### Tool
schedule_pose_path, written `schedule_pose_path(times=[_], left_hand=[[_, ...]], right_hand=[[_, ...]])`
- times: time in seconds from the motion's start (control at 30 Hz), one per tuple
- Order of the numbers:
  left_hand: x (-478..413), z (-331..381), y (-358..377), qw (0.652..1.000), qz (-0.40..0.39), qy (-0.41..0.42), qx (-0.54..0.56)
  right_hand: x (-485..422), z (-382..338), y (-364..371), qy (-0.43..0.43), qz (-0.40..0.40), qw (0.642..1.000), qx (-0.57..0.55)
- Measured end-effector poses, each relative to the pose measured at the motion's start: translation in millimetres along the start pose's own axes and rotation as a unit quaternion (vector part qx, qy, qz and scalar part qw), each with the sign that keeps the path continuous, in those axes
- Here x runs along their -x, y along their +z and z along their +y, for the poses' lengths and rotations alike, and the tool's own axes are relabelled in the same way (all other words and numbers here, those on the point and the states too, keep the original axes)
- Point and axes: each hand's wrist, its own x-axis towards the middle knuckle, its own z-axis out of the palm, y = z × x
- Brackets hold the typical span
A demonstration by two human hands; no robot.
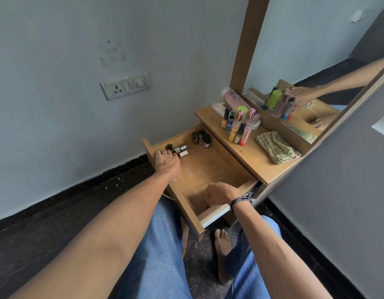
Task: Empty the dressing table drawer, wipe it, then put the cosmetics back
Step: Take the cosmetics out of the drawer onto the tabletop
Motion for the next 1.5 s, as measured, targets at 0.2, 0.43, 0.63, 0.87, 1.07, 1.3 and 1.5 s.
schedule_pose_path(times=[0.2,0.43,0.63,0.87,1.07,1.3,1.5], left_hand=[[2.2,2.1,2.2,1.0,0.007,-0.004,-0.01],[6.9,2.9,-0.4,1.0,0.007,0.004,-0.015],[8.8,1.9,-2.1,1.0,0.005,0.011,-0.001],[6.2,0.8,0.5,0.999,0.005,0.032,0.01],[8.6,1.5,0.2,0.996,0.041,0.076,0.022],[7.2,3.9,1.9,0.989,0.016,0.142,0.042],[9.0,1.4,0.8,0.988,0.015,0.137,0.074]], right_hand=[[4.5,9.0,-22.9,-0.027,-0.062,0.997,-0.021],[4.3,15.5,-26.8,-0.049,-0.013,0.998,-0.047],[5.8,22.0,-7.6,-0.021,0.111,0.972,-0.204],[6.0,33.6,6.0,-0.002,0.25,0.838,-0.485],[5.7,41.6,9.1,-0.044,0.249,0.768,-0.589],[8.1,45.2,12.1,-0.062,0.256,0.736,-0.623],[9.8,42.5,12.9,-0.064,0.267,0.702,-0.657]])
